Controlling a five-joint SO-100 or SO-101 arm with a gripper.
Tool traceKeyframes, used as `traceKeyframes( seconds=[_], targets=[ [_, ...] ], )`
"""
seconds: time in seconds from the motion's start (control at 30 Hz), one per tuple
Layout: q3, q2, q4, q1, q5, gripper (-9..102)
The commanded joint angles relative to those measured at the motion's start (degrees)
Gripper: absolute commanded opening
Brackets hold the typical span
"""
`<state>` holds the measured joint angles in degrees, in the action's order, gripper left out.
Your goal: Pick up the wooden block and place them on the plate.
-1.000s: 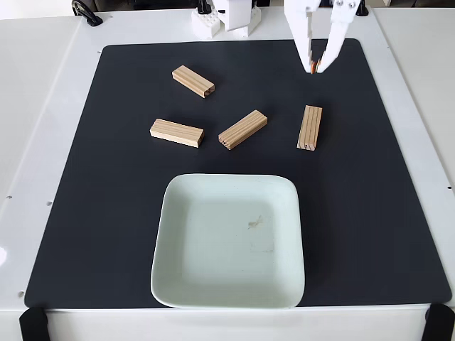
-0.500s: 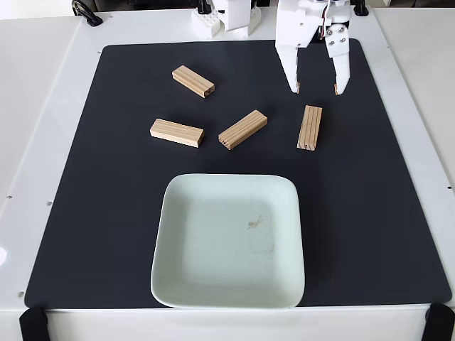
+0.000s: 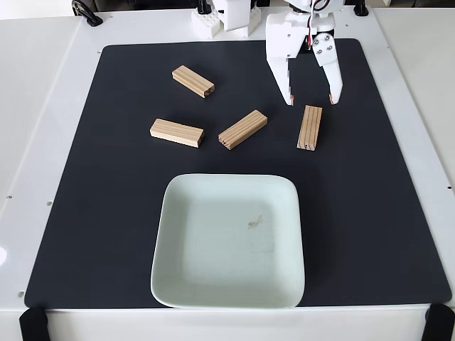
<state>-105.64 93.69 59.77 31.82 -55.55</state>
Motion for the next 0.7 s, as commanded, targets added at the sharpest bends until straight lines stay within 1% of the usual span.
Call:
traceKeyframes(
  seconds=[0.0,0.37,0.53,0.67],
  targets=[
    [-0.1,2.4,-3.8,0.1,1.9,28],
    [0.8,-4.4,-4.4,-1.1,2.5,28],
    [3.3,-7.5,-4.4,-0.2,5.7,28],
    [4.8,-9.4,-4.3,0.4,5.9,28]
  ],
)
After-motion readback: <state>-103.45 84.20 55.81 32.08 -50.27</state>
